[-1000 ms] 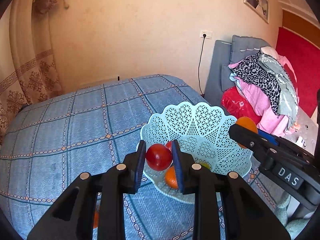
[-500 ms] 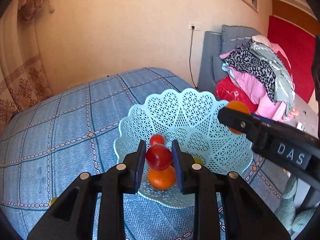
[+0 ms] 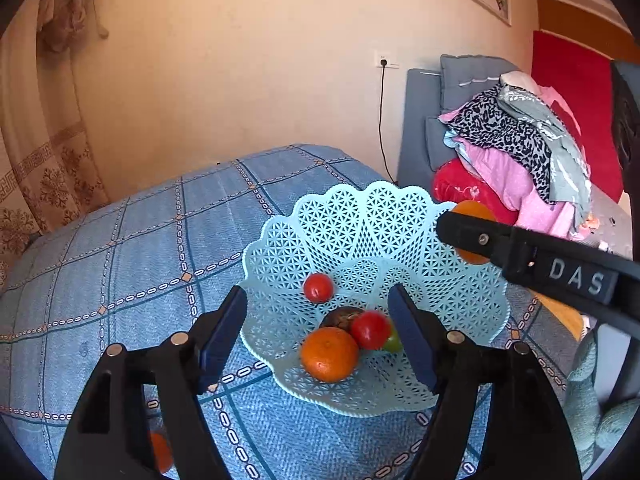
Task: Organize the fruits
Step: 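Carry the tomato and orange over the basket and open both tools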
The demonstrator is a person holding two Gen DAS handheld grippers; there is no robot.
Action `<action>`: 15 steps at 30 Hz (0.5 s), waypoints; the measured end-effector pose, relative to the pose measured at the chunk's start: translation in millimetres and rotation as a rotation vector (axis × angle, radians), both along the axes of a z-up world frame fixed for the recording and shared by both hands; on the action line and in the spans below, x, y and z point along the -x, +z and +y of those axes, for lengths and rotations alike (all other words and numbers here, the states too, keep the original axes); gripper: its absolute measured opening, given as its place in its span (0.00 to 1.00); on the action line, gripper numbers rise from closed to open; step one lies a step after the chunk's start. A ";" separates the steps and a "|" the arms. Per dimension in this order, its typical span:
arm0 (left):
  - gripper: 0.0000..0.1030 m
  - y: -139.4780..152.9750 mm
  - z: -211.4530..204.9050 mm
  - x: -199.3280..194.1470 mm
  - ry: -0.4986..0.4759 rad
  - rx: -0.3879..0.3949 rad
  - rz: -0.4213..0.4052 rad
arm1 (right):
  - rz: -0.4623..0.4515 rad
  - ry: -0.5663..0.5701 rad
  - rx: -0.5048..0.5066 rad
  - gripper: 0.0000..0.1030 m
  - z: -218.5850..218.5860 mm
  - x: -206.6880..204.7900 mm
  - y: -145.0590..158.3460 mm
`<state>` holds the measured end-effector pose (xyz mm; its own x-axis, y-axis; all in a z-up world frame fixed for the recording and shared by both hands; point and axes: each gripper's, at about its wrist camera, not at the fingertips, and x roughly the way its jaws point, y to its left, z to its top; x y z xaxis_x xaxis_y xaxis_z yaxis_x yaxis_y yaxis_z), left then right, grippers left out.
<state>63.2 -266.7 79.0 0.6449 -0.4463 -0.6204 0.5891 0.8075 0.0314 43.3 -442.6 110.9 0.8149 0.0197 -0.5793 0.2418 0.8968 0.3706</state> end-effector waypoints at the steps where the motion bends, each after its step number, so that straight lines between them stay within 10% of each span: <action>1: 0.76 0.3 0.4 0.0 0.003 -0.002 -0.006 | -0.006 -0.005 -0.001 0.47 -0.7 1.1 1.0; 15: 0.87 6.2 7.3 0.9 0.026 0.000 -0.045 | -0.050 0.010 0.015 0.49 5.7 10.7 14.1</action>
